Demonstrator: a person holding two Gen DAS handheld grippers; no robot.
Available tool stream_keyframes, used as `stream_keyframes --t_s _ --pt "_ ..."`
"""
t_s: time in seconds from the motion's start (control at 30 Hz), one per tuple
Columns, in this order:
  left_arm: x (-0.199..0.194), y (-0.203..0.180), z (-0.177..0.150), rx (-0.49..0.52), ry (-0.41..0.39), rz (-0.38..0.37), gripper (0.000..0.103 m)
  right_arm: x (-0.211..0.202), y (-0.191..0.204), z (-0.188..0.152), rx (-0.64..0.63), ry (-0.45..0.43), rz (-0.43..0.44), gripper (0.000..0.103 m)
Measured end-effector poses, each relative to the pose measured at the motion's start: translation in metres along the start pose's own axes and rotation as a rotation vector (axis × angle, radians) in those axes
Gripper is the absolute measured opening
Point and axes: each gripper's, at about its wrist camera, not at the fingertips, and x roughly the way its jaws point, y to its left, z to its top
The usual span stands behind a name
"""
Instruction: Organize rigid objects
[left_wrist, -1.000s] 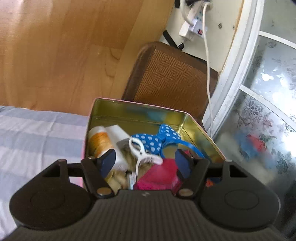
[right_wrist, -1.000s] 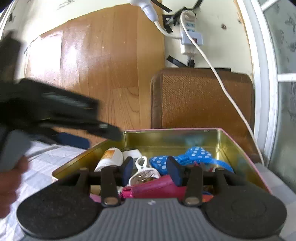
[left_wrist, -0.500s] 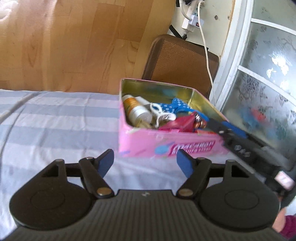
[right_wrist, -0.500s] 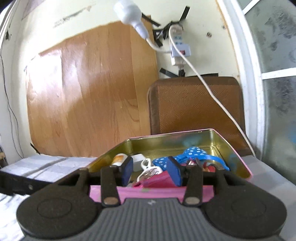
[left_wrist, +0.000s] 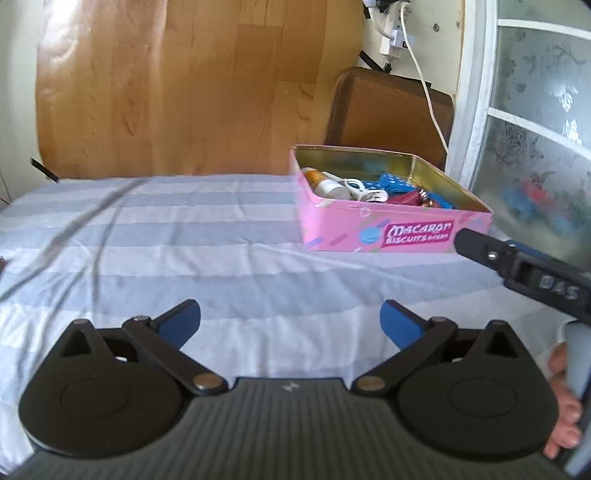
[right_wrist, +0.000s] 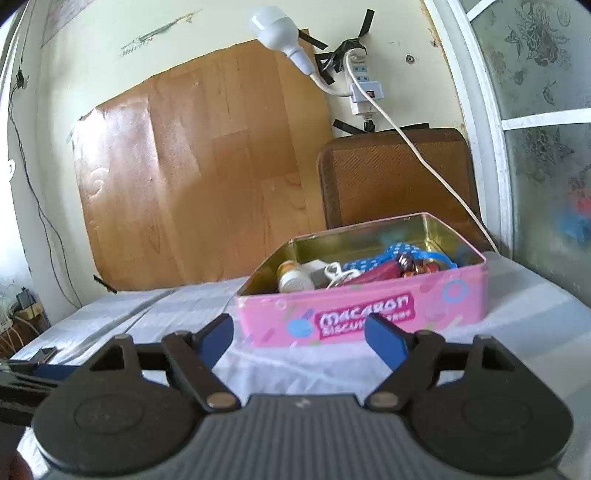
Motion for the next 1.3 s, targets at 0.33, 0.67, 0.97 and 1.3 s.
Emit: stream_keyframes --t_s 0.33,0.67,0.97,1.3 --pt "-0.022 -0.003 -0.028 0.03 -0.048 0.099 0.103 -0.05 0.024 -0.024 0.028 0.032 -0.046 0.093" --pt "-0.032 -0.018 -0.036 0.034 -0.049 0.15 0.103 -0.079 0.032 -0.043 0.033 0.037 -0.073 0.094" --pt "-0.032 -0.024 -0.039 0.05 -0.066 0.206 0.103 -0.078 0.02 -0.044 0.072 0.037 -0.088 0.095" --pt "-0.031 -0.026 -0.04 0.045 -0.042 0.202 0.103 -0.079 0.025 -0.044 0.054 0.021 -0.097 0.096"
